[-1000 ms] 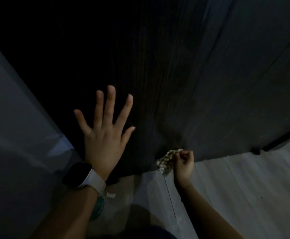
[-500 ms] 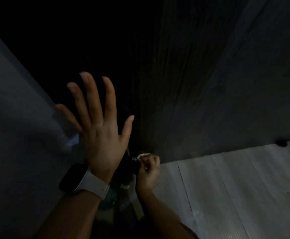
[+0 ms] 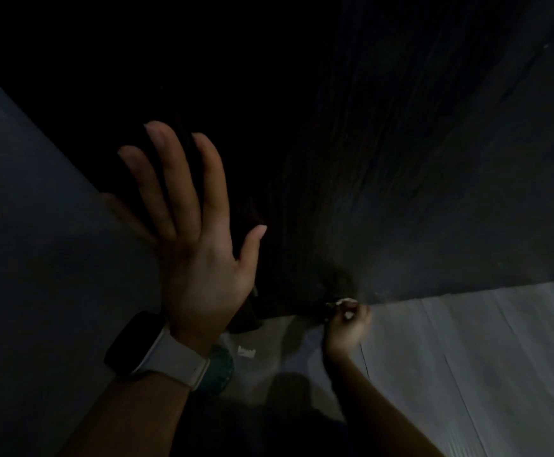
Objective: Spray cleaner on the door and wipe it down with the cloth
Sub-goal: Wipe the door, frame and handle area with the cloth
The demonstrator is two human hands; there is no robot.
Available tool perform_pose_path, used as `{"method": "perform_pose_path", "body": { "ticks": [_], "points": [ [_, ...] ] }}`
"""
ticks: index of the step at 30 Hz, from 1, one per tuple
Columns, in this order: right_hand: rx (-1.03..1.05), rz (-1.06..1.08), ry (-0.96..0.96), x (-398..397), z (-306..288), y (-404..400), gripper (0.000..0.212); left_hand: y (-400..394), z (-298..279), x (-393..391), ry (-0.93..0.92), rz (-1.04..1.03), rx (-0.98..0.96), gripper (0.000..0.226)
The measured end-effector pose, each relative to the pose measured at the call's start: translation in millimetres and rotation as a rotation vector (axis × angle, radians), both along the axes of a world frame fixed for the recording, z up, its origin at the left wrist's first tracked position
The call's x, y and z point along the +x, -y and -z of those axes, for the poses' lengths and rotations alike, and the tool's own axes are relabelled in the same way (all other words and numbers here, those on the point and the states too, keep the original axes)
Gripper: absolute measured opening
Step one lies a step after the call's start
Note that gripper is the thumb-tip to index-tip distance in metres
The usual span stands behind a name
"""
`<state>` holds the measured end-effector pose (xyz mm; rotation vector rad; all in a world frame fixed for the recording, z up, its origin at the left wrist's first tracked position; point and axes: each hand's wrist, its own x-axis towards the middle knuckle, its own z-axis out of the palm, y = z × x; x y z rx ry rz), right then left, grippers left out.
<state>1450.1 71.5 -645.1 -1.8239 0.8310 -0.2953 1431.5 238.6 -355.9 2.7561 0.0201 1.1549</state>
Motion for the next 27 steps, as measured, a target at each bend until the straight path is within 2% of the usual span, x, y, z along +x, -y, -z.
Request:
{"method": "perform_pose_path", "body": {
  "ticks": [2,4,5,7,10,12,15,17,20,23,25,27],
  "points": [
    [0.074,-0.08,-0.005,-13,5,-53,0.013,-1,1,0,0.0,0.001,0.009,0.102],
    [0.187,-0.096,0.049,-21,6,-99,0.033,-1,1,1,-0.009,-0.005,0.014,0.102],
    [0.237,-0.107,0.071,-23,5,-112,0.042,0,1,1,-0.014,-0.004,0.011,0.102],
    [0.279,-0.149,0.074,-24,3,-115,0.043,-1,1,1,-0.015,0.003,0.009,0.102],
    [0.219,-0.186,0.052,-20,4,-65,0.025,-1,1,2,-0.006,0.006,-0.007,0.107],
    [0.097,-0.114,-0.003,-7,10,-10,0.014,-1,1,1,0.0,0.022,-0.015,0.107],
    [-0.029,-0.013,0.051,15,17,63,0.019,0,1,2,0.01,0.015,-0.013,0.107],
    [-0.045,0.033,0.046,23,14,78,0.023,2,-1,2,0.009,0.014,-0.024,0.108],
    [0.019,0.088,0.029,17,4,49,0.017,2,-1,0,0.012,0.014,-0.014,0.109],
    [0.194,0.018,0.076,-4,-6,-26,0.016,1,0,-1,0.005,0.004,-0.004,0.109],
    [0.317,-0.035,0.143,-17,-23,-70,0.022,1,0,-1,-0.011,-0.004,-0.006,0.111],
    [0.338,-0.074,0.226,-26,-46,-88,0.028,1,-1,0,-0.023,-0.015,-0.004,0.112]
  ]
}}
